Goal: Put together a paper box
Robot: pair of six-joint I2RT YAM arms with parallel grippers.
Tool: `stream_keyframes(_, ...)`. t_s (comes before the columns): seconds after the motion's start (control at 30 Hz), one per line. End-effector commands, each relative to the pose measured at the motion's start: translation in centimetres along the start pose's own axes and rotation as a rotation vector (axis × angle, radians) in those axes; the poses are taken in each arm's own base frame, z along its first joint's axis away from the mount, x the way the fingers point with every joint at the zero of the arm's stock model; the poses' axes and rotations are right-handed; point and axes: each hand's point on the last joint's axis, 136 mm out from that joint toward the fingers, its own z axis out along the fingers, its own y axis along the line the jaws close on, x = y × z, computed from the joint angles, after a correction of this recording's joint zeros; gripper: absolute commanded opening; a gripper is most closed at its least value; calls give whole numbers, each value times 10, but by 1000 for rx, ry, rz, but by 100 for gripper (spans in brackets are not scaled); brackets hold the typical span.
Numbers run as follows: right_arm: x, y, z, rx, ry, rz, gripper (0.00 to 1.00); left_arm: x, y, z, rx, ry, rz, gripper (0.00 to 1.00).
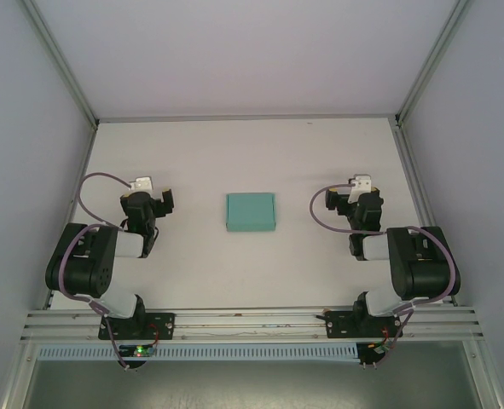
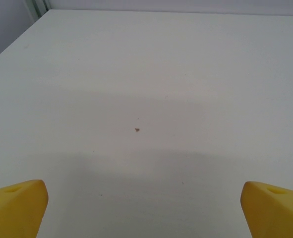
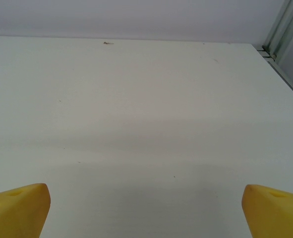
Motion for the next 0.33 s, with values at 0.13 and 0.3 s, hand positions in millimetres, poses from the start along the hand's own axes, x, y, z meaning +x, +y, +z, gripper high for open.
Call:
stream_keyframes(0.13,-21,3,0,-8,-64,17,98,-16,4,0,-6,-61,1,100)
stream_keyframes(0.3,-21,3,1,0,-63,13,98,-15,4,0,-6,-59,2,100)
